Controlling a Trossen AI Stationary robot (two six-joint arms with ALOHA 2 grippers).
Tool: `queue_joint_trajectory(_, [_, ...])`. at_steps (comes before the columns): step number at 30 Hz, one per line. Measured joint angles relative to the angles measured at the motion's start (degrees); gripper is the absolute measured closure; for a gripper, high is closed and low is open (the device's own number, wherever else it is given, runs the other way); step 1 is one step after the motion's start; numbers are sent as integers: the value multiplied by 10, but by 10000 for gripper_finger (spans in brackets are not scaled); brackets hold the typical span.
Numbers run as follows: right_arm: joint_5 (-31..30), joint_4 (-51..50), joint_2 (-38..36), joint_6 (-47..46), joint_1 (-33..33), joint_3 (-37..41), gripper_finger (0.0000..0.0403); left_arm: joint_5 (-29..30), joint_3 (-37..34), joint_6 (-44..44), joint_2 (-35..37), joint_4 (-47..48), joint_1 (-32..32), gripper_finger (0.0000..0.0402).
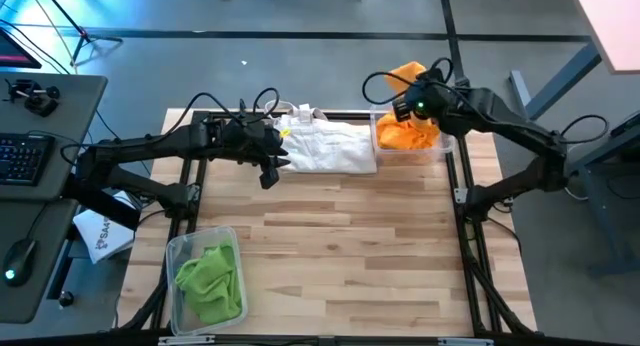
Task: Sort microfiber towel by color & place in baskets
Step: Put the orange microfiber cloth into the top transparent bin
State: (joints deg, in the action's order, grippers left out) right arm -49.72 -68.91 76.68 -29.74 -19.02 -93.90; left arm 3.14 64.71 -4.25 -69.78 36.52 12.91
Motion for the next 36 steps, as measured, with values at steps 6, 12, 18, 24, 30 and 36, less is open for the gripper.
queue_joint_trajectory(6, [53,-6,1,-31,-43,97,402,0,0,1,0,0,1,291])
queue_joint_trajectory(12, [176,60,1,-48,-114,223,402,1,0,4,0,0,19,291])
queue_joint_trajectory(18, [327,158,2,-49,-220,294,402,-13,0,10,0,-1,32,291])
queue_joint_trajectory(24, [410,175,42,-49,-289,303,403,-17,0,15,0,-4,33,291])
queue_joint_trajectory(30, [439,200,132,-33,-295,303,403,-17,0,15,0,-3,33,291])
queue_joint_trajectory(36, [445,206,207,-14,-302,300,403,-17,0,13,0,-3,33,291])
